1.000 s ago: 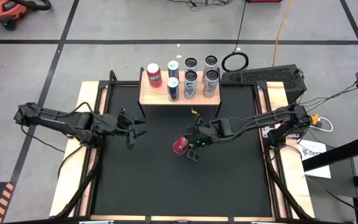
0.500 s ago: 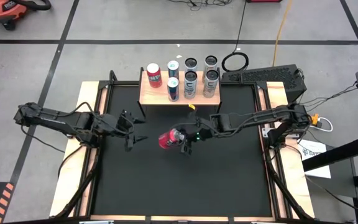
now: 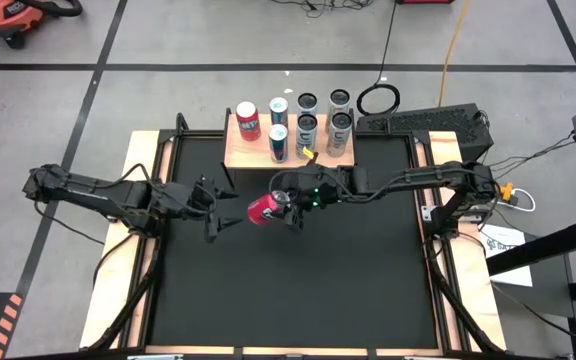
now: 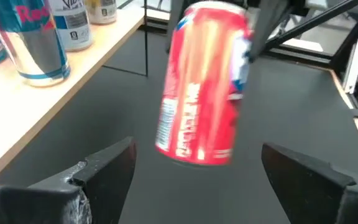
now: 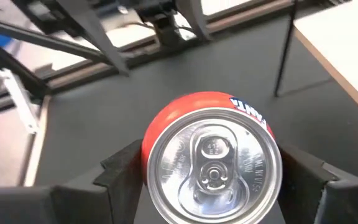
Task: Place canned beverage on shelf
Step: Put the red soda can on the shelf aligned with the other red soda can
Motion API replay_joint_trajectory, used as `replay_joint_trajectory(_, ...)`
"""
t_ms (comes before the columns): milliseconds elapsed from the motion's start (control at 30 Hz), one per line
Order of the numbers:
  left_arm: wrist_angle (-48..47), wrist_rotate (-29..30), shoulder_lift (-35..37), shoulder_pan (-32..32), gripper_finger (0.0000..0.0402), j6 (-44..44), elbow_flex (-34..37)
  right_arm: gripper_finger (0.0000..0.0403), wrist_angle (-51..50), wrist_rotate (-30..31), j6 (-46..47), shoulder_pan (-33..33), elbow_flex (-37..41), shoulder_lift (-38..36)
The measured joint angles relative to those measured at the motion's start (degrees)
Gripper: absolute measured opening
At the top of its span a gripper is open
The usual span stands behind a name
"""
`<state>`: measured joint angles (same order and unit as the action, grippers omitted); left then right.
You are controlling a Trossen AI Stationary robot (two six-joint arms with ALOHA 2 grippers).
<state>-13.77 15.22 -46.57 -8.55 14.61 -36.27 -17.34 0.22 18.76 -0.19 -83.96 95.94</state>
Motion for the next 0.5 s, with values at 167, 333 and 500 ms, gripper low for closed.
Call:
replay_joint_trajectory(167, 1.69, -0.21, -3.57, 1.38, 0.035, 0.43, 0.0, 0.0258, 1.22, -0.77, -0.65, -0.31, -0.04, -0.02)
replay_joint_trajectory(333, 8.6, -5.37, -7.47, 2.57, 0.035, -0.12, 0.0, 0.0258, 1.15, -0.52, -1.68, -0.44, -0.04, -0.02)
replay_joint_trajectory(500, 10.68, -5.81, -9.19, 2.59, 0.035, -0.02, 0.0, 0.0258, 0.98, -1.56, -2.15, -0.39, -0.04, -0.02)
